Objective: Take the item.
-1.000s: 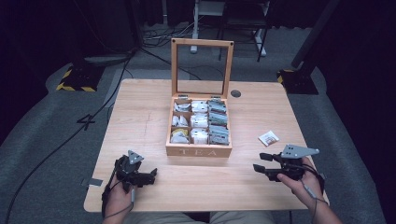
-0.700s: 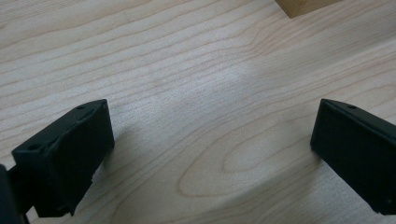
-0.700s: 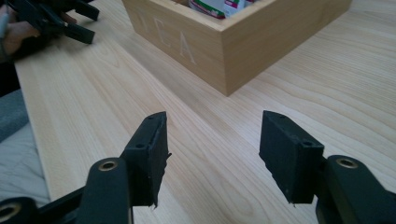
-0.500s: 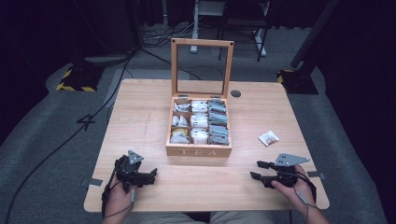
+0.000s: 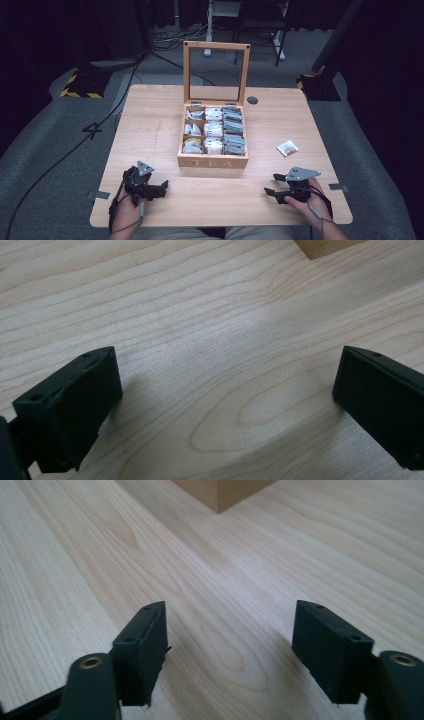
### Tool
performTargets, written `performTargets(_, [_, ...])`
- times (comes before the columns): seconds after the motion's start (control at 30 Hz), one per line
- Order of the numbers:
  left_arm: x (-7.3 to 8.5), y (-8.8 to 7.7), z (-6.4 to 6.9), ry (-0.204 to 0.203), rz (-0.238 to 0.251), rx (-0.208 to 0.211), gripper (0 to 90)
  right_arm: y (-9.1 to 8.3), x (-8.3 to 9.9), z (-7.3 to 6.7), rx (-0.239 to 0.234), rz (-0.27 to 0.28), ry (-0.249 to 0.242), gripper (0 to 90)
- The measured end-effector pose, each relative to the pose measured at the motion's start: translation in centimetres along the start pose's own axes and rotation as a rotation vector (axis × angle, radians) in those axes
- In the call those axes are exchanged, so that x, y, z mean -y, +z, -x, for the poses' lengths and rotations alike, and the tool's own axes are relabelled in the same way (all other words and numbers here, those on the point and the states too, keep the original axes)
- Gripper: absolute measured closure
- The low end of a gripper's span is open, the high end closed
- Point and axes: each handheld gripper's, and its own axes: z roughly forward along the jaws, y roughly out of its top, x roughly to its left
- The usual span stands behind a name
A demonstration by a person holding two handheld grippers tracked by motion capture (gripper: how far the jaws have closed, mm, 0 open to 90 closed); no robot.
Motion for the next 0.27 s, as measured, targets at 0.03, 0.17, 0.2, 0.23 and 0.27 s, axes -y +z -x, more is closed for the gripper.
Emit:
performTargets(0.03, [0.00, 0.00, 0.00, 0.000, 0.000, 0.000, 0.0, 0.20, 0.10, -0.06, 0.009, -0.003, -0.008, 25.1])
performTargets(0.17, [0.00, 0.00, 0.00, 0.000, 0.000, 0.000, 0.0, 0.35, 0.06, -0.32, 0.020, -0.017, -0.028, 17.7])
performTargets(0.2, [0.00, 0.00, 0.00, 0.000, 0.000, 0.000, 0.0, 0.41, 0.03, -0.28, 0.021, -0.022, -0.029, 16.3])
performTargets(0.23, [0.00, 0.00, 0.00, 0.000, 0.000, 0.000, 0.0, 0.44, 0.03, -0.27, 0.020, -0.022, -0.028, 15.8])
performTargets(0.27, [0.00, 0.00, 0.00, 0.000, 0.000, 0.000, 0.0, 0.44, 0.03, -0.27, 0.020, -0.022, -0.028, 15.8])
